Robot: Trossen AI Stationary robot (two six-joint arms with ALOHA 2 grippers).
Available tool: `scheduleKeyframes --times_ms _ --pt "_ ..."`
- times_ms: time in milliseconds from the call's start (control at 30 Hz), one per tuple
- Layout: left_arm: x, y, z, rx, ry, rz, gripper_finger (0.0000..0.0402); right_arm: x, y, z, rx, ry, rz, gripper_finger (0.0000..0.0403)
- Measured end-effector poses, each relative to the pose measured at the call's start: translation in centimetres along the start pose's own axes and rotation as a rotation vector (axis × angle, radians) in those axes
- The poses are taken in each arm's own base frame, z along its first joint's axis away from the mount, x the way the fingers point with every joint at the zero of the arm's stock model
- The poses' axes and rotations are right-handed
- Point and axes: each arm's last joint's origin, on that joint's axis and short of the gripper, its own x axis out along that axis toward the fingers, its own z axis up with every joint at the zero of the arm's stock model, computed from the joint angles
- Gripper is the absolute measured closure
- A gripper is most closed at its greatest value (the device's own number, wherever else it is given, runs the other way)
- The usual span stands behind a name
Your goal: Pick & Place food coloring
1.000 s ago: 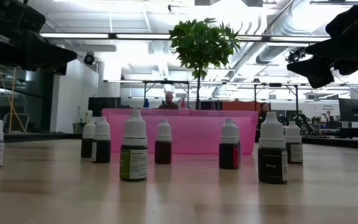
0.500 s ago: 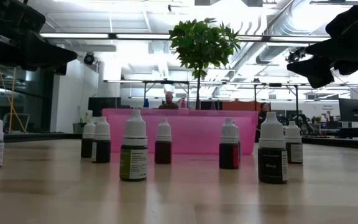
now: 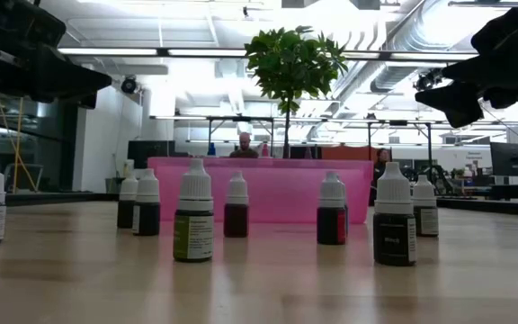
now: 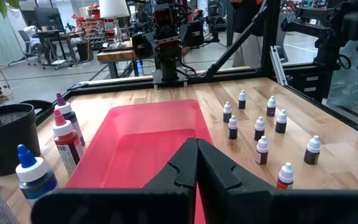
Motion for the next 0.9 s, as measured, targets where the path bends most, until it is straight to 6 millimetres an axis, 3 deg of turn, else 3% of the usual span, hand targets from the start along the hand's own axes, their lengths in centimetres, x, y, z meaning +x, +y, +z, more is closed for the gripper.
scheduleKeyframes --times_ms 600,800,900 --pt "0.0 0.0 0.0 0.000 0.000 0.000 0.0401 0.0 0.0 0.0 0.000 -0.002 0.000 0.0109" --pt "0.0 0.0 0.0 0.000 0.000 0.000 0.0401 0.0 0.1 0.5 0.026 -0.020 0.011 0.0109" --pt "0.0 0.0 0.0 0.000 0.000 0.000 0.0401 -0.1 0.3 1.6 -0.001 0.008 0.006 0.0109"
